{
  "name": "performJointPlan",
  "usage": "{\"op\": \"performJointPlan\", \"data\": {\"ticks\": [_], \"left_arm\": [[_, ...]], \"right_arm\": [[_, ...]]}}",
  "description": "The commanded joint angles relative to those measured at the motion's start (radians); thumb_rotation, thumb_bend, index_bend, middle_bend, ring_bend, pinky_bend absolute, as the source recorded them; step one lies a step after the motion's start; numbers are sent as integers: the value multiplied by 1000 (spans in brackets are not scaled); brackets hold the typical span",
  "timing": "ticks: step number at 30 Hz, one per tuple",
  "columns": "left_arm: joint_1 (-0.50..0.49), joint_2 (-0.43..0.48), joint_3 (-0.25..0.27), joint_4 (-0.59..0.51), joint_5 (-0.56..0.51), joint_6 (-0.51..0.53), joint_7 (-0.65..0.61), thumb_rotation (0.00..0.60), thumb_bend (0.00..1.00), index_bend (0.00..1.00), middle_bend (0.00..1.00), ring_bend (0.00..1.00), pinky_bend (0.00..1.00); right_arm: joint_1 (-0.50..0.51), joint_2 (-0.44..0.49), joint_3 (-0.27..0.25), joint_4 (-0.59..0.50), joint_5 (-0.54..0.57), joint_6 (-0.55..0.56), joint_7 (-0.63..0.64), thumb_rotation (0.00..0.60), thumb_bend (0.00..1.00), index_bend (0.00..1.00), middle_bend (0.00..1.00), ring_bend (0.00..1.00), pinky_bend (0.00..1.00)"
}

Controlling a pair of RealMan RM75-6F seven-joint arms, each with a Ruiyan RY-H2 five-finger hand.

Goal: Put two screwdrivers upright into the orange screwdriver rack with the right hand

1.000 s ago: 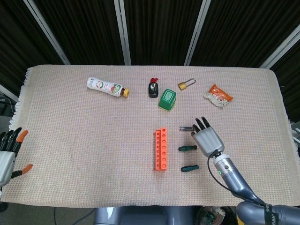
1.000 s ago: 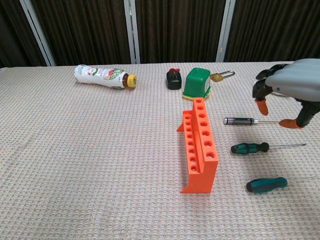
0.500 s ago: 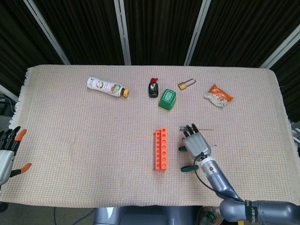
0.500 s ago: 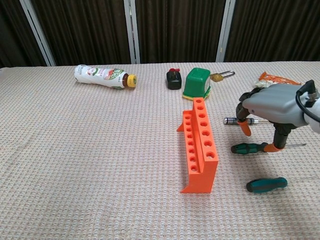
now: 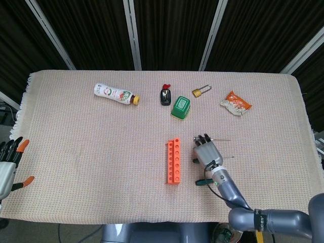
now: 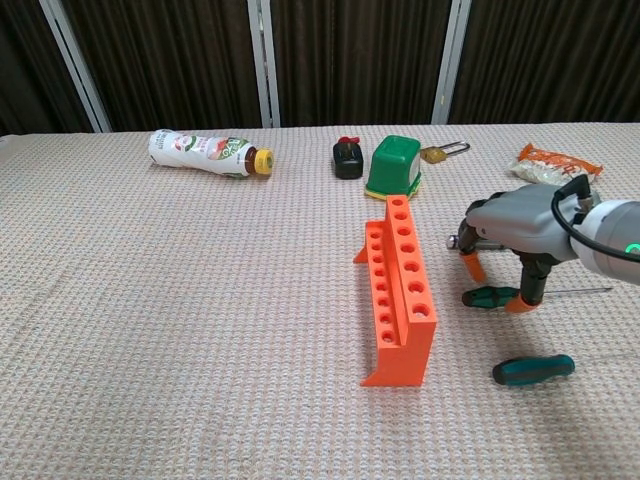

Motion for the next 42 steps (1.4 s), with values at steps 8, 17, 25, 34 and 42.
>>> {"op": "performJointPlan", "data": {"ticks": [8,17,25,34,42], "left_arm": [[-2,-2,0,4,-7,-6,-4,600,90,59,0,0,0],[-4,-5,1,12,-15,-15,-8,600,92,58,0,0,0],[-6,-7,1,17,-20,-20,-12,600,91,58,0,0,0],[-8,-9,2,18,-23,-24,-13,600,91,57,0,0,0],[-7,-7,3,17,-22,-21,-16,600,92,56,0,0,0]], "right_arm": [[27,-42,-12,49,21,-1,28,600,169,479,191,0,43],[47,-64,-19,85,43,-6,44,600,171,488,191,0,43],[57,-75,-26,107,61,-10,54,600,198,498,192,0,44],[70,-79,-28,129,76,-20,67,600,251,518,203,0,44],[69,-69,-31,133,75,-19,92,600,376,561,231,22,43]]}}
